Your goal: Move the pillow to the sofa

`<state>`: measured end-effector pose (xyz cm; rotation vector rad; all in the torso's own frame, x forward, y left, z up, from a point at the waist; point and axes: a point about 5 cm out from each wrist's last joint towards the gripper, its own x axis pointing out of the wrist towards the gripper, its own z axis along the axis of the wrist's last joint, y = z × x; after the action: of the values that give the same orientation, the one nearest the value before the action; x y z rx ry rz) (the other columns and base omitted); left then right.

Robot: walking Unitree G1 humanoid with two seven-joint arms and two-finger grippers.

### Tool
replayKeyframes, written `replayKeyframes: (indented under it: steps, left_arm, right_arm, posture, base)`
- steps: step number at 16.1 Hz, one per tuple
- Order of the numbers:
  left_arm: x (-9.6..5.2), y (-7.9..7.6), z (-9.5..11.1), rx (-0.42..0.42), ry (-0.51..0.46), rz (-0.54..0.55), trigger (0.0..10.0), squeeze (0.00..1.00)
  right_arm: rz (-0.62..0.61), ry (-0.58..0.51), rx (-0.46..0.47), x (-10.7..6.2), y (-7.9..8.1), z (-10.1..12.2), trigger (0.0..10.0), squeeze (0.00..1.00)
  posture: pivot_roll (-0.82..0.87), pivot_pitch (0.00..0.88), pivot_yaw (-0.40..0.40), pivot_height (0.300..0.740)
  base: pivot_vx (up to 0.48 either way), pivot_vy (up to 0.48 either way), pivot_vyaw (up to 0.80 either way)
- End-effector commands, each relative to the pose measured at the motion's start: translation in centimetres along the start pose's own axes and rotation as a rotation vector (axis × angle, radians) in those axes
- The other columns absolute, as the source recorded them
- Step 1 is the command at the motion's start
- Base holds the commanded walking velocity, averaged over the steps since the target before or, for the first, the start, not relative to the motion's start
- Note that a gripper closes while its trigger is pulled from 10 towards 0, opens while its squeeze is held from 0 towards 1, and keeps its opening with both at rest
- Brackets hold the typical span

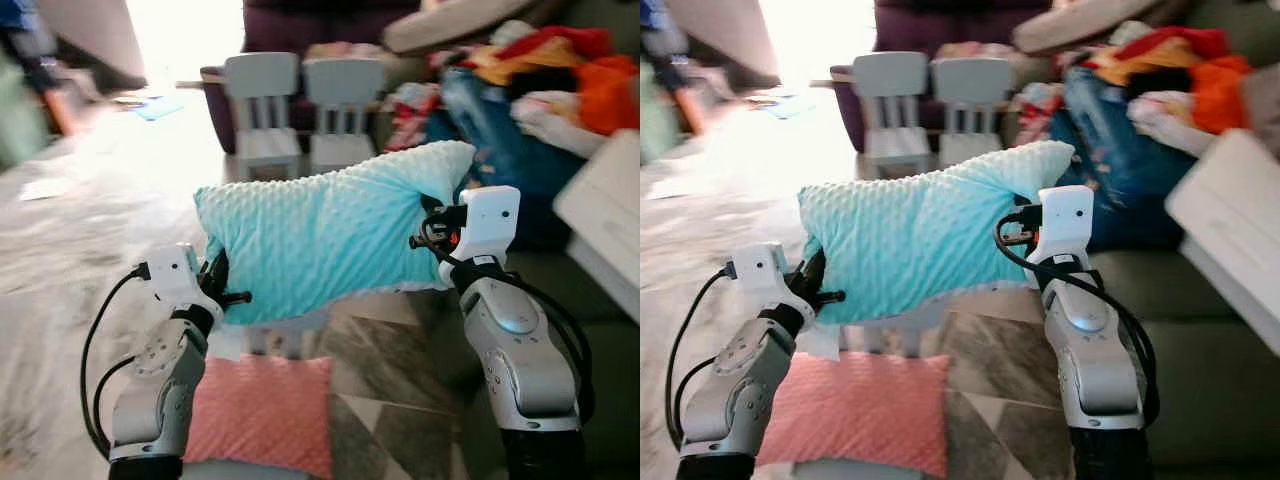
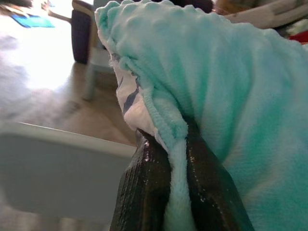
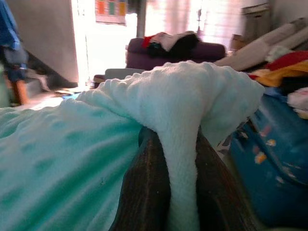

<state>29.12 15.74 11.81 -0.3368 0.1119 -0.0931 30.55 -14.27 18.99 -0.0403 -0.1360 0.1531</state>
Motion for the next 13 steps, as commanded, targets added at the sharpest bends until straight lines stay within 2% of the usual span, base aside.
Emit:
replayKeyframes:
  steps: [1, 13]
  left_arm:
    - [-0.07, -0.15, 0.77, -0.016, -0.024, -0.006, 10.0, 0.0]
    - [-0.5, -0.61, 0.63, -0.04, 0.002, -0.035, 10.0, 0.0]
  right_arm:
    - [0.01, -0.023, 0.006, -0.05, 0.06, 0.55, 10.0, 0.0]
    - [0.026, 0.006, 0.006, -0.4, 0.01, 0.23, 10.0, 0.0]
  posture:
    - [-0.18, 0.0, -0.016, 0.74]
    - [-0.18, 0.0, -0.025, 0.74]
  base:
    - [0.0, 0.0, 0.0]
    - [0.0, 0.0, 0.0]
